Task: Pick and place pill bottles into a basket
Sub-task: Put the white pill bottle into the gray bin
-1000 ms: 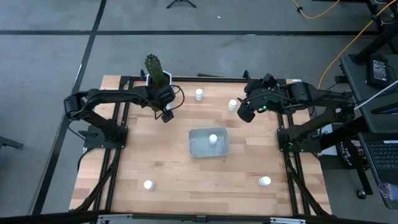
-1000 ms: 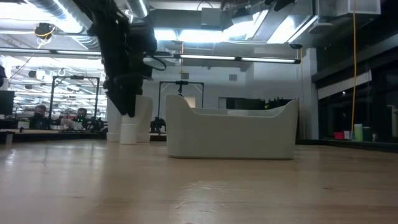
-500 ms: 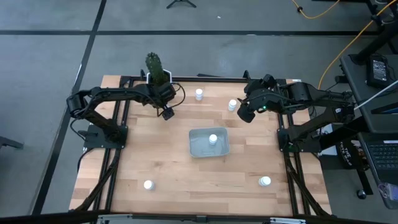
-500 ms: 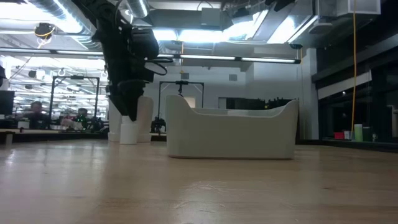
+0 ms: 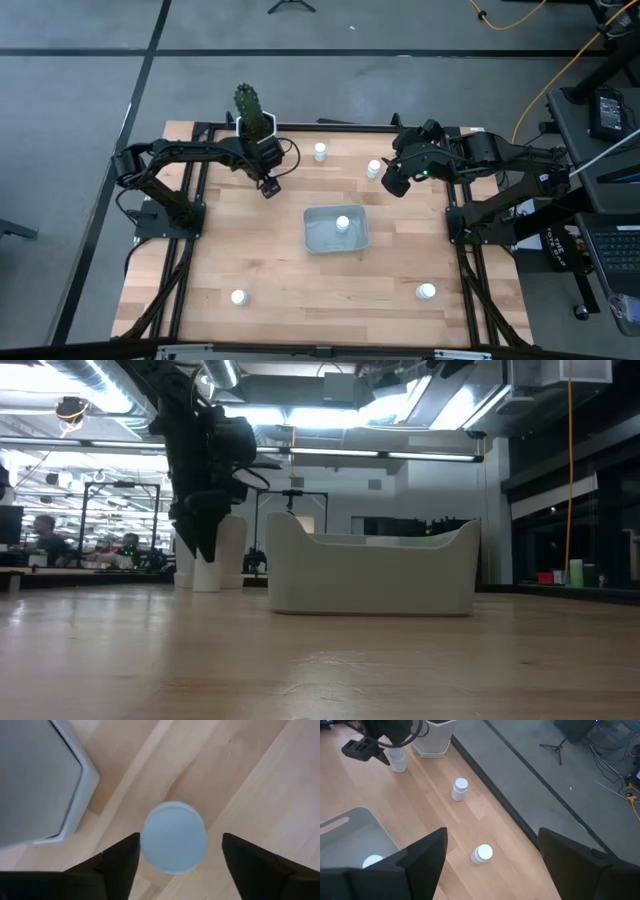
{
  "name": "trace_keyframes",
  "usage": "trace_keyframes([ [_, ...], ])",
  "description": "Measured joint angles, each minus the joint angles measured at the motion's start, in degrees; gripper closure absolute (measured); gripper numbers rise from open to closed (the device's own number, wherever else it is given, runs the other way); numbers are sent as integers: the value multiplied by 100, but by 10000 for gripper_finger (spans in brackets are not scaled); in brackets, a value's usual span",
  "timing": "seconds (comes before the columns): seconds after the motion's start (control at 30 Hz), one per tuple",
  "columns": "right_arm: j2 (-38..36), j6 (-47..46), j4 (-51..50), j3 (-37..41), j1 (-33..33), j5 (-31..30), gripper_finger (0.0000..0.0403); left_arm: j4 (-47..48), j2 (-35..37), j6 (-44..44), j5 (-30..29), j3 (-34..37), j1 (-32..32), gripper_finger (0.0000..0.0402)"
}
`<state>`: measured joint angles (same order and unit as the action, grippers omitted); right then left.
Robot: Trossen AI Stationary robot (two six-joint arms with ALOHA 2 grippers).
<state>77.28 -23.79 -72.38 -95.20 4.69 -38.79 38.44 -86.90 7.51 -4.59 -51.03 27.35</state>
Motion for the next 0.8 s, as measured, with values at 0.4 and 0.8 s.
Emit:
trace_keyframes([
  [0.4, 0, -141, 6, 0, 0, 243, 92, -201, -607, -78, 83, -1, -299, 293],
  [0.8, 0, -127, 6, 0, 2, 249, 92, -245, -571, 80, 335, -10, -306, 284],
])
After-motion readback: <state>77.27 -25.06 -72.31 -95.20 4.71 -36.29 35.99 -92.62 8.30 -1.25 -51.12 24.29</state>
